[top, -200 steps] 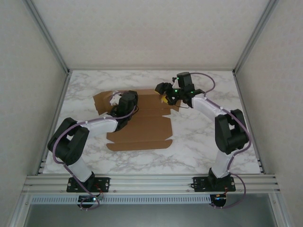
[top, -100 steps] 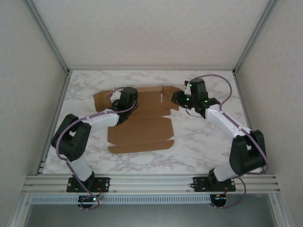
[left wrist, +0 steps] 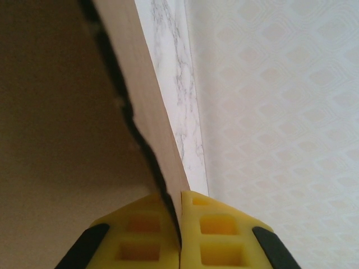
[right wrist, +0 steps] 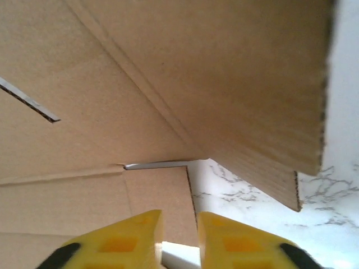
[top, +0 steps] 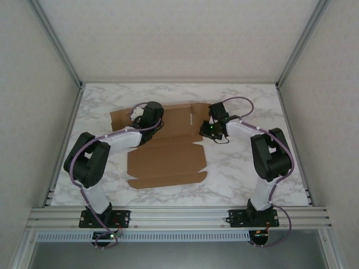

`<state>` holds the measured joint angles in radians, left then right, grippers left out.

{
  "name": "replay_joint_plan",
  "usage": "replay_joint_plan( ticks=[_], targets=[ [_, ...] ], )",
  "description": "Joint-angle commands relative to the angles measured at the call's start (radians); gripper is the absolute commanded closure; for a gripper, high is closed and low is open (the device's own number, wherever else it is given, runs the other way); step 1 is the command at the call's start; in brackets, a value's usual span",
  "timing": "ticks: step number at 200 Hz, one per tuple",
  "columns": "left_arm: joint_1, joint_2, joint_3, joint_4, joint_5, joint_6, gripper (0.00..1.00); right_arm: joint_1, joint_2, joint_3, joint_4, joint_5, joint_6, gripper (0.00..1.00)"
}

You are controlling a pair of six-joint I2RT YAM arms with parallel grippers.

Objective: Fold the paper box

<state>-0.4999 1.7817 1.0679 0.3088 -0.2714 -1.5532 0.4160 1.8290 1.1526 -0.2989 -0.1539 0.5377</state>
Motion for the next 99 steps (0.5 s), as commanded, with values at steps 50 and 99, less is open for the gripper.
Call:
replay_joint_plan(
  ticks=[50,99],
  targets=[
    [0.006,0.016,-0.008,-0.036,0.028,0.02,1.0,0.006,0.065,0.028,-0.006,-0.069,0.0,0.53],
    [0.003,-0.01,-0.054,0.06,0.043,0.014,1.0,0.021,0.056,0.005,0.017,-0.081,0.011,0.54]
  ],
)
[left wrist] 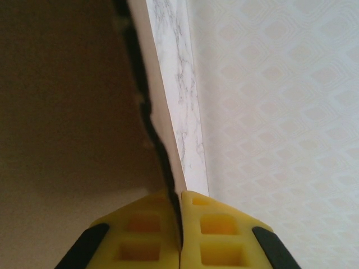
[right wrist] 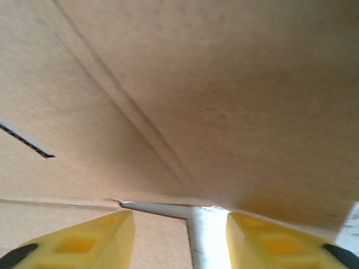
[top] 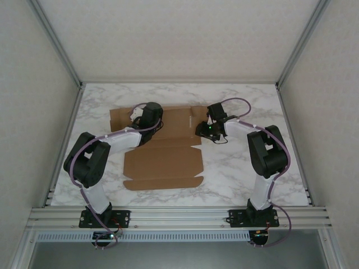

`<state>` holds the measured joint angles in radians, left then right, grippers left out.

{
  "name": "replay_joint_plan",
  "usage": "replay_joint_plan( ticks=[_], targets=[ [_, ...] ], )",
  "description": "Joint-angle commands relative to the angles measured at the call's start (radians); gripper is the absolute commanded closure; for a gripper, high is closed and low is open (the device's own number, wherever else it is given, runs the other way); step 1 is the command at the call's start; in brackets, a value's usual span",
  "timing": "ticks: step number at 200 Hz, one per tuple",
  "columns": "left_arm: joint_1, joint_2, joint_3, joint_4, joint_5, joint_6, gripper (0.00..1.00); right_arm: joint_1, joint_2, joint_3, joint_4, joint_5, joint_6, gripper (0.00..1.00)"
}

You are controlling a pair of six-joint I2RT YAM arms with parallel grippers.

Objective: Fold the paper box

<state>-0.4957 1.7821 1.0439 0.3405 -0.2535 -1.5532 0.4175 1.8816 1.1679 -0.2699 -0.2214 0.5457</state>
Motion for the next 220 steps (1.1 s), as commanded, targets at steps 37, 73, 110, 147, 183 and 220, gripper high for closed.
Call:
replay_joint_plan(
  ticks=[37,73,110,147,183,220],
  targets=[
    [0.0,-0.037,-0.071,0.087,0.01,-0.006,1.0,0.028,-0.06,-0.04,-0.02,0.051,-0.015,0.54],
    [0.002,-0.04,-0.096,0.151,-0.003,-0.038,1.0,0.04,-0.125,-0.098,0.008,0.083,-0.032,0.54],
    [0.006,-0.041,-0.11,0.197,-0.001,-0.091,1.0,0.049,-0.136,-0.129,0.014,0.093,-0.037,0.53],
    [0.006,-0.044,-0.105,0.206,-0.009,-0.097,1.0,0.063,-0.154,-0.17,0.069,0.115,-0.022,0.57],
    [0.006,-0.054,-0.106,0.203,-0.011,-0.096,1.0,0.083,-0.173,-0.214,0.144,0.172,-0.008,0.58],
    [0.005,-0.055,-0.114,0.206,-0.007,-0.101,1.0,0.084,-0.115,-0.177,0.162,0.145,0.004,0.56]
  ],
)
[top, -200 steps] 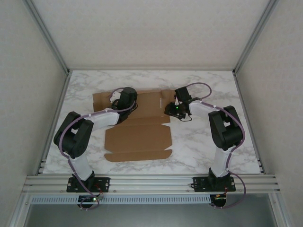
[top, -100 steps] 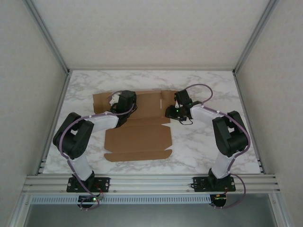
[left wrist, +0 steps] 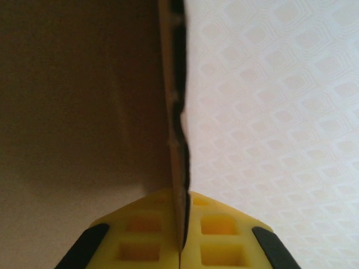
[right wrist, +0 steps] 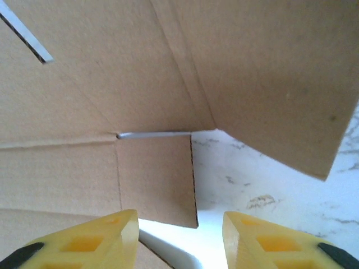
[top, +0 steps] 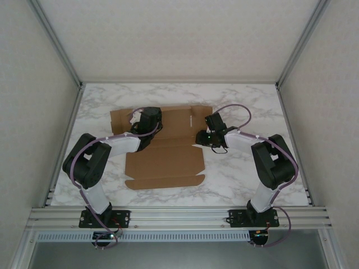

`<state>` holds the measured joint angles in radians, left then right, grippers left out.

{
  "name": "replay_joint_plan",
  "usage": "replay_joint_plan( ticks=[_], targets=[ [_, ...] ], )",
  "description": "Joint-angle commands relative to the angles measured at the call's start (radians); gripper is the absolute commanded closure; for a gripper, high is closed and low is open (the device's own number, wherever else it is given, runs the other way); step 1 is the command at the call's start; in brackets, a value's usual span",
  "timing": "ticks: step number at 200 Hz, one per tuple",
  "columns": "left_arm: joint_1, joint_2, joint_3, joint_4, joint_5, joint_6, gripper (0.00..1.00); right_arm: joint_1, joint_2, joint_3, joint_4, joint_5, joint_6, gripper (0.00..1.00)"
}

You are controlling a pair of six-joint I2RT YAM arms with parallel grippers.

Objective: Fold the paper box

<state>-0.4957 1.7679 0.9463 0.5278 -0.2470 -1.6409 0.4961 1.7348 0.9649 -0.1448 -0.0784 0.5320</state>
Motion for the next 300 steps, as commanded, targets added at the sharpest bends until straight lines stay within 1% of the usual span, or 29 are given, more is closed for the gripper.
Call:
replay_joint_plan(
  ticks=[1,44,76,112,145,175,203,217,228,234,253,270,283,300],
  targets=[
    [0.005,-0.041,-0.017,0.018,-0.014,-0.013,1.0,0.005,0.034,0.027,0.037,-0.001,0.02,0.56],
    [0.002,-0.05,-0.009,0.021,-0.018,0.012,1.0,0.006,0.072,0.075,0.043,-0.129,0.066,0.58],
    [0.001,-0.048,-0.009,0.026,-0.02,0.012,1.0,0.013,0.073,0.078,0.053,-0.171,0.084,0.58],
    [-0.001,-0.048,-0.017,0.034,-0.02,0.01,1.0,0.013,0.019,0.059,0.101,-0.208,0.112,0.58],
    [-0.001,-0.053,-0.023,0.037,-0.021,0.012,1.0,0.012,-0.012,0.045,0.168,-0.273,0.179,0.58],
    [-0.001,-0.056,-0.029,0.045,-0.019,0.012,1.0,0.02,0.01,0.038,0.258,-0.35,0.25,0.58],
    [-0.001,-0.059,-0.034,0.049,-0.017,0.013,1.0,0.039,0.06,0.06,0.256,-0.351,0.249,0.58],
    [-0.001,-0.061,-0.034,0.044,-0.023,0.02,1.0,0.043,0.056,0.06,0.236,-0.315,0.233,0.58],
    [-0.001,-0.067,-0.034,0.035,-0.03,0.027,1.0,0.044,0.016,0.044,0.22,-0.26,0.208,0.58],
    [-0.001,-0.068,-0.035,0.034,-0.033,0.031,1.0,0.042,-0.01,0.035,0.196,-0.213,0.19,0.58],
    [-0.001,-0.071,-0.039,0.04,-0.033,0.035,1.0,0.043,-0.058,0.037,0.077,-0.044,0.133,0.63],
    [-0.001,-0.068,-0.043,0.049,-0.031,0.029,1.0,0.043,-0.045,0.054,-0.017,0.053,0.097,0.62],
    [-0.001,-0.067,-0.043,0.051,-0.029,0.029,1.0,0.042,-0.027,0.06,-0.059,0.088,0.082,0.62],
    [-0.001,-0.067,-0.043,0.052,-0.028,0.027,1.0,0.044,-0.005,0.049,-0.053,0.106,0.073,0.59]
  ],
)
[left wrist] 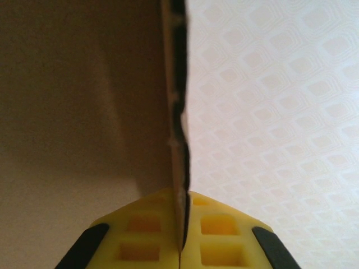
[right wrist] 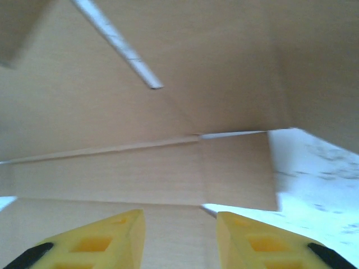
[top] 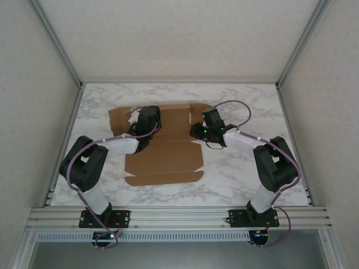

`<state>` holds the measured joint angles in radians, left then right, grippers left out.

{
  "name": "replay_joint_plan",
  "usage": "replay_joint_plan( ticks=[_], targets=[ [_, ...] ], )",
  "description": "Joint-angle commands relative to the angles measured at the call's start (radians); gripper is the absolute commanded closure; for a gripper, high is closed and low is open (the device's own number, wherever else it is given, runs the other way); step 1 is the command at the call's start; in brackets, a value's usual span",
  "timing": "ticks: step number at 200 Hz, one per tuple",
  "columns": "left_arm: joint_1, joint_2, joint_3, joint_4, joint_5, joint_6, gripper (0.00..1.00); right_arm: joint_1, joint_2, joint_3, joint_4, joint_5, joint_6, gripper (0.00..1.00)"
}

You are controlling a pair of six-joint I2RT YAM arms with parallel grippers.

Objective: Fold the paper box

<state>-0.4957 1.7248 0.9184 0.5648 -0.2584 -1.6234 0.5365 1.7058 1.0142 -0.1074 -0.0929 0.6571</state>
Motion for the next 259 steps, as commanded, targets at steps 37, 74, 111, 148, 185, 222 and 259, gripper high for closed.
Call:
replay_joint_plan(
  ticks=[37,74,111,148,185,222,259],
  targets=[
    [-0.001,-0.024,-0.014,0.02,-0.012,0.011,1.0,0.0,0.091,0.009,-0.042,0.09,-0.081,0.49],
    [-0.001,-0.027,-0.015,0.018,-0.013,0.012,1.0,-0.008,0.138,0.033,-0.01,0.057,-0.093,0.42],
    [-0.001,-0.024,-0.01,0.02,-0.012,0.014,1.0,-0.015,0.13,0.017,0.079,-0.035,-0.086,0.44],
    [-0.003,-0.016,-0.013,0.03,-0.007,0.011,1.0,-0.014,0.118,0.018,0.138,-0.122,-0.099,0.47],
    [-0.004,-0.018,-0.013,0.027,-0.01,0.014,1.0,-0.013,0.1,-0.01,0.229,-0.182,-0.081,0.51],
    [-0.006,-0.016,-0.013,0.03,-0.007,0.012,1.0,-0.005,0.096,-0.024,0.278,-0.226,-0.073,0.54],
    [-0.007,-0.018,-0.015,0.032,-0.005,0.01,1.0,0.003,0.149,-0.001,0.258,-0.243,-0.084,0.54]
  ],
)
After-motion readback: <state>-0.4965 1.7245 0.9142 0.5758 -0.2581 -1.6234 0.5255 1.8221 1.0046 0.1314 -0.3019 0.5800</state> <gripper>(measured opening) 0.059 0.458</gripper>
